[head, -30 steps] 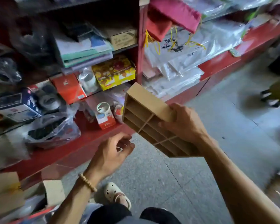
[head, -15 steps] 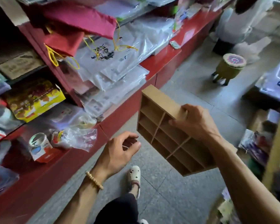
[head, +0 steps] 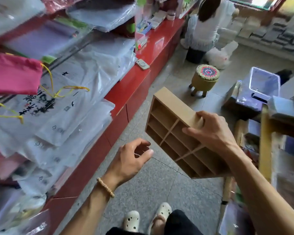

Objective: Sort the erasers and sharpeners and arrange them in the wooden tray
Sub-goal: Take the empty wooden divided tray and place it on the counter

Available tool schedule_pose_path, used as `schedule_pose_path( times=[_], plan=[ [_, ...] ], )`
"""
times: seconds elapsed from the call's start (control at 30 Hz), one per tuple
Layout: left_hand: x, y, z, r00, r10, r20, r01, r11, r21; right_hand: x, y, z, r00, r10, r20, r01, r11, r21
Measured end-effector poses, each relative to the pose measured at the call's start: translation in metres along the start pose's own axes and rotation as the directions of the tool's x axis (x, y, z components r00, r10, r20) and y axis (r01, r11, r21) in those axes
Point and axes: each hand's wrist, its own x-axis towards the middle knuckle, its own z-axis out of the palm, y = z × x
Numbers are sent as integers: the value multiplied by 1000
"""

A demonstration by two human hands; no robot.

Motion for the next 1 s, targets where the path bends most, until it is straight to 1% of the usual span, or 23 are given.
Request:
schedule_pose_path(
  times=[0.1, 0.2, 0.33, 0.47, 0.6, 0.7, 0.9, 1.0],
  plan=[
    [71, 13, 12, 1000, -24, 4, 24, 999, 22, 77, 21, -8, 1000, -8, -4, 8, 1000, 24],
    [144, 25, 28, 999, -48, -24, 49, 997, 63, 162, 43, -12, 999, -36, 29, 34, 998, 59],
    [238, 53, 44, 990, -119, -78, 126, 987, 101, 274, 65, -31, 991, -70, 114, 64, 996, 60],
    [329, 85, 52, 978, -148, -150, 163, 982, 95, 387, 73, -62, 982, -137, 132, 133, 990, 37],
    [427, 113, 51, 976, -140, -166, 155, 985, 80, 494, 68, -90, 978, -166, 128, 169, 986, -9],
    [515, 123, 45, 979, -112, -172, 128, 988, 83, 579, 67, -102, 980, -171, 103, 172, 985, -8],
    [691, 150, 30, 994, -32, -100, 47, 987, 151, 731, 66, -122, 987, -152, 55, 151, 988, 21],
    [768, 168, 22, 997, -29, -73, 42, 984, 172, 802, 64, -137, 988, -143, 62, 141, 989, 48]
  ],
)
